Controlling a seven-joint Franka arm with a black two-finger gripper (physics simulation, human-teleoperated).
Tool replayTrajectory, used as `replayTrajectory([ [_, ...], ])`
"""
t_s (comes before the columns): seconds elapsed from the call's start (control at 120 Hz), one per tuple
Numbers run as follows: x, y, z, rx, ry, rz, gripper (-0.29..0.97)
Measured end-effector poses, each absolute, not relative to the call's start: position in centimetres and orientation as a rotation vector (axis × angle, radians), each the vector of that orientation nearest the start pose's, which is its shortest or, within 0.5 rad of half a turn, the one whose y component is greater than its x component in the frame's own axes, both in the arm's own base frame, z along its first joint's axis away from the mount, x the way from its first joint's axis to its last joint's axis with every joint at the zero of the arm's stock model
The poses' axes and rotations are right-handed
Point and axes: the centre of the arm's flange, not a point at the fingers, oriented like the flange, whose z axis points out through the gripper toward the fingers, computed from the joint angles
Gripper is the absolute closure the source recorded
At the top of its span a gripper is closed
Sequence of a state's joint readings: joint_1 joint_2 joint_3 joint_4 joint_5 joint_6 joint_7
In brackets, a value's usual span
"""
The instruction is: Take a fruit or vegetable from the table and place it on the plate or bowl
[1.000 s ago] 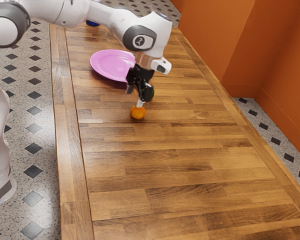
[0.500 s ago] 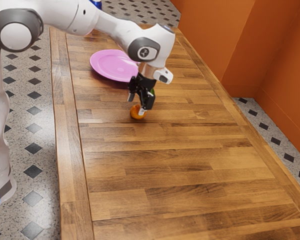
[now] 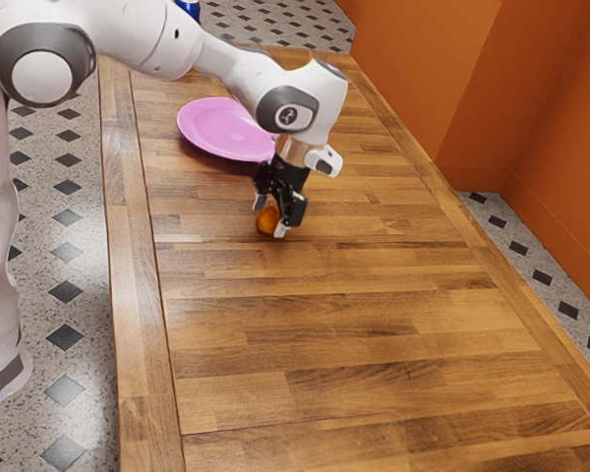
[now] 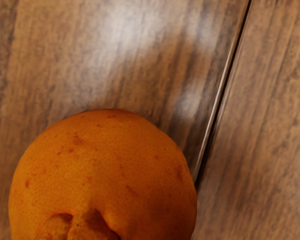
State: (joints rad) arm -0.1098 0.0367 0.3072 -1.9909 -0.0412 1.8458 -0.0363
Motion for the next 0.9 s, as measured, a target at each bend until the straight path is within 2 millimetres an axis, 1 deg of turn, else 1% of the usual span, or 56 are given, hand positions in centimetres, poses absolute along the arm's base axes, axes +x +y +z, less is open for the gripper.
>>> replayTrajectory([
  [0.125, 53.3, 10.2, 42.6, -3.146, -0.395, 0.292, 0.0],
  [0.283, 53.3, 10.5, 42.7, -3.145, -0.405, 0.289, 0.0],
  [0.45, 53.1, 11.6, 42.7, -3.141, -0.437, 0.288, 0.0],
  [0.575, 53.4, 12.6, 42.1, -3.131, -0.465, 0.295, 0.0],
  [0.758, 54.2, 11.8, 41.4, -3.126, -0.44, 0.296, 0.0],
  [0.9, 54.8, 12.1, 41.3, -3.119, -0.446, 0.285, 0.0],
])
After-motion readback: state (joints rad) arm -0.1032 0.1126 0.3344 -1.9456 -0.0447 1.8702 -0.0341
